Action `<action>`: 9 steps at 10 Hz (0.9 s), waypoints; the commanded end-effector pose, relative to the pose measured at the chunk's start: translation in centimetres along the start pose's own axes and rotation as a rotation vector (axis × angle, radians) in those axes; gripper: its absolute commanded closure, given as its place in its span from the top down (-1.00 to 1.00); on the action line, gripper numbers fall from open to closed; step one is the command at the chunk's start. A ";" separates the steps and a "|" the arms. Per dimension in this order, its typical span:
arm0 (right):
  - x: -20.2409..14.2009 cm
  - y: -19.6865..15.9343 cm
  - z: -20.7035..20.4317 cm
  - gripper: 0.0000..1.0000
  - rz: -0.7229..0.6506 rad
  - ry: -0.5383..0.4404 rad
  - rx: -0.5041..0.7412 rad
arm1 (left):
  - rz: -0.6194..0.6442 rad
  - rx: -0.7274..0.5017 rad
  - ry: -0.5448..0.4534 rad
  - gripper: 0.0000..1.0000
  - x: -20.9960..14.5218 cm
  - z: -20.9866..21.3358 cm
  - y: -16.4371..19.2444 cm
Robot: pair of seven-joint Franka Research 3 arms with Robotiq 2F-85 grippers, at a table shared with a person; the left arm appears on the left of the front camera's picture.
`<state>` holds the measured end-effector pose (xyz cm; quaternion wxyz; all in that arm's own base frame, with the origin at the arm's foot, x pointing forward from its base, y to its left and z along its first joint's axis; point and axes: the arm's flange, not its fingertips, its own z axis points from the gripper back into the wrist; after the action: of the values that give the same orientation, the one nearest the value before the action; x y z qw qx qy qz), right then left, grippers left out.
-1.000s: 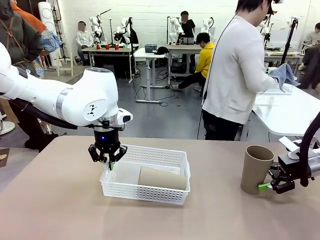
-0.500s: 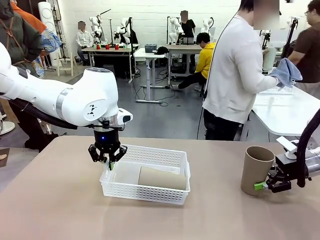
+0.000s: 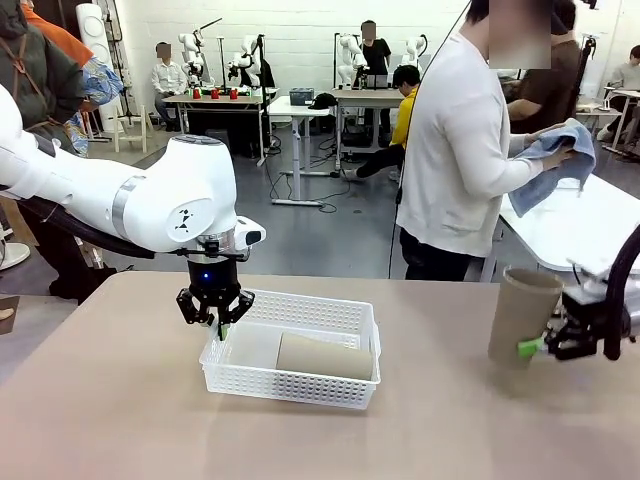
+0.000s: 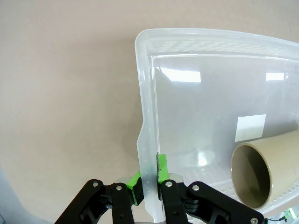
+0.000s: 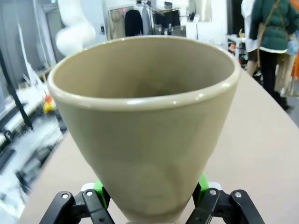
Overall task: Clean and organize the cups into the basket.
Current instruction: Pick up the Reusable plastic cup from the right side of the table and stack it inside the Organizing basket in the center of the table.
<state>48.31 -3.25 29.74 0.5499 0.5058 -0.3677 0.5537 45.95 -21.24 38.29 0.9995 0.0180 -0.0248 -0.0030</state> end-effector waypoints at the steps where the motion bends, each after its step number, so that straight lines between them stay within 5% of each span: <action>1: 8.1 1.8 0.6 -0.66 -0.088 -0.040 -0.043 | 0.000 -0.002 -0.006 -1.00 0.1 0.0 -0.1; 4: 14.2 2.8 0.5 -0.66 -0.086 -0.015 -0.101 | 0.000 -0.002 -0.006 -1.00 0.1 0.0 -0.1; 9: 14.7 3.0 1.4 -0.66 -0.069 -0.026 -0.067 | 0.000 -0.002 -0.006 -1.00 0.1 0.0 -0.1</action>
<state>47.42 -1.45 44.67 0.5850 0.5043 -0.3754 0.5124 45.95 -21.24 38.29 0.9995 0.0180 -0.0248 -0.0031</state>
